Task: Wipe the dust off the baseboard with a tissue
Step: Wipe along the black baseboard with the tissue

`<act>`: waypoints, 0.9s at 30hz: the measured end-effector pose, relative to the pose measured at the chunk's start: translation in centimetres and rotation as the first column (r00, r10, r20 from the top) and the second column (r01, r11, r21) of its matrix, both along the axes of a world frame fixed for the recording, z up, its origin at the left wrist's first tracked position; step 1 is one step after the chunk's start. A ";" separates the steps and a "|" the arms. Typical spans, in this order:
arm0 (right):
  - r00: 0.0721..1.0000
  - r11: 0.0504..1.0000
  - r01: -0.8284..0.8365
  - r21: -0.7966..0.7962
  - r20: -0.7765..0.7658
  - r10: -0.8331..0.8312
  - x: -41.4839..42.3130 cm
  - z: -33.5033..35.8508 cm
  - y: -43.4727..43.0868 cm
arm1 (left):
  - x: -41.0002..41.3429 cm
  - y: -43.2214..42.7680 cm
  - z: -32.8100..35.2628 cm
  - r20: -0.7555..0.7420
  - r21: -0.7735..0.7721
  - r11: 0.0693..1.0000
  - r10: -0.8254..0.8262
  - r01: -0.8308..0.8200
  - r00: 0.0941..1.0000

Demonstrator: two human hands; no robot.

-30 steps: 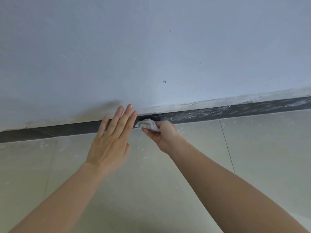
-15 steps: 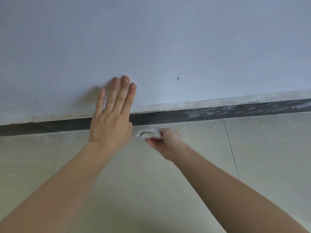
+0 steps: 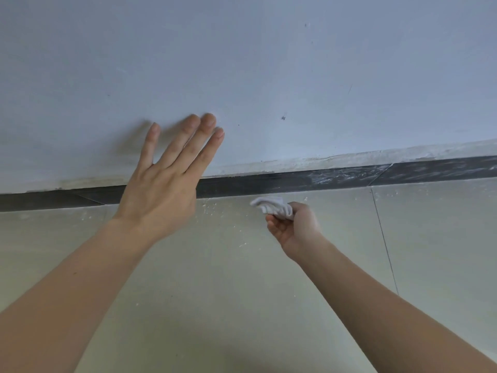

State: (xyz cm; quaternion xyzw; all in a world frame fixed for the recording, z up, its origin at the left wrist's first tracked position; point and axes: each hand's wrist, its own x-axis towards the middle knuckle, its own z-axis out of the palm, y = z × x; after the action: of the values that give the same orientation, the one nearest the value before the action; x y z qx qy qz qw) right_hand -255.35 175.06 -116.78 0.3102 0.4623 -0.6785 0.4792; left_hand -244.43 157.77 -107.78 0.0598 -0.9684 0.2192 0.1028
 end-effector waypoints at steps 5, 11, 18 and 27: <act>0.958 0.952 -0.283 -0.112 0.017 0.287 4.4 -0.8 -5.6 | 0.7 -1.3 1.8 0.089 -0.080 0.993 -0.078 0.085 0.993; 0.994 0.986 -0.039 -0.160 0.098 0.055 2.5 -0.8 -8.3 | 0.5 -0.4 1.9 0.101 -0.080 0.996 -0.039 0.048 0.994; 0.971 0.948 0.221 -0.230 0.146 -0.191 -1.5 -0.6 -2.9 | -0.1 1.3 0.7 0.056 0.016 0.999 0.048 -0.048 0.997; 0.948 0.930 0.283 -0.234 -0.082 -0.309 -3.9 0.7 3.2 | -0.5 2.0 0.1 0.035 0.061 0.992 0.109 -0.111 0.993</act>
State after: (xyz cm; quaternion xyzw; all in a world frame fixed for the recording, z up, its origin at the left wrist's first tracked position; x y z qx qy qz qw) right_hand -259.26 178.29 -116.06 0.2809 0.3599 -0.8070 0.3746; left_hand -244.91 159.73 -107.71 0.1129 -0.9715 0.1949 0.0734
